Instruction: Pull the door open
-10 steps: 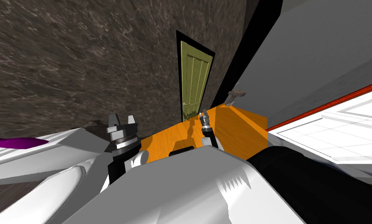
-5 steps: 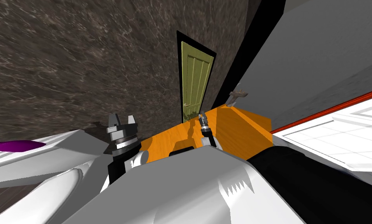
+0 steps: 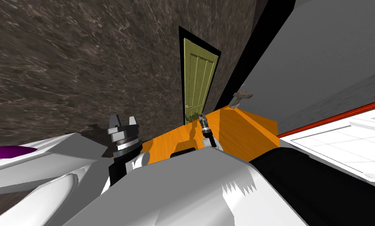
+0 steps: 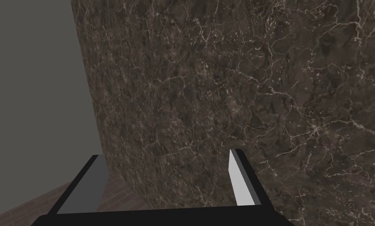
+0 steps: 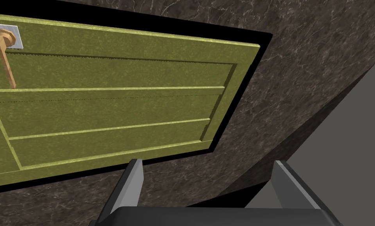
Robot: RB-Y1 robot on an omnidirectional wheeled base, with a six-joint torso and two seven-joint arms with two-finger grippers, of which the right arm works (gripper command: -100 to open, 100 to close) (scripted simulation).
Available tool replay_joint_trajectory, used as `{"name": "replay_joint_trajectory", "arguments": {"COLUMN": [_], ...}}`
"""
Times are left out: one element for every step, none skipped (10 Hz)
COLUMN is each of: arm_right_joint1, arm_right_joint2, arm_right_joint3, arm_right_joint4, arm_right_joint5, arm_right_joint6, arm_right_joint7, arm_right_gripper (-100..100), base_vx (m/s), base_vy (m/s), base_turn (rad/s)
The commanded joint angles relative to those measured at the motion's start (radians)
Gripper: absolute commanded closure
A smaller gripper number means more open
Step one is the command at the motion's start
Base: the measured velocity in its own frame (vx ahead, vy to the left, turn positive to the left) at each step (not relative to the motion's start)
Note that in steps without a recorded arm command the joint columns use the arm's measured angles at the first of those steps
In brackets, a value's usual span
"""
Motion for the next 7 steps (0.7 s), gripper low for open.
{"name": "replay_joint_trajectory", "arguments": {"arm_right_joint1": [-0.015,-0.025,-0.036,-0.046,-0.056,-0.066,-0.077], "arm_right_joint2": [-0.007,-0.012,-0.017,-0.022,-0.027,-0.032,-0.037], "arm_right_joint3": [-0.005,-0.008,-0.011,-0.015,-0.018,-0.021,-0.025], "arm_right_joint4": [0.049,0.077,0.104,0.132,0.16,0.188,0.218], "arm_right_joint5": [0.008,0.013,0.017,0.022,0.027,0.032,0.037], "arm_right_joint6": [-0.022,-0.031,-0.041,-0.05,-0.06,-0.069,-0.079], "arm_right_joint7": [-0.01,-0.018,-0.025,-0.032,-0.04,-0.047,-0.055], "arm_right_gripper": [-100,-100,-100,-100,-100,-100,-100], "base_vx": [0.104,0.097,0.103,0.1,0.095,0.093,0.094], "base_vy": [-0.021,-0.026,-0.027,-0.024,-0.02,-0.016,-0.012], "base_turn": [0.037,0.031,0.032,0.034,0.031,0.036,0.032]}}
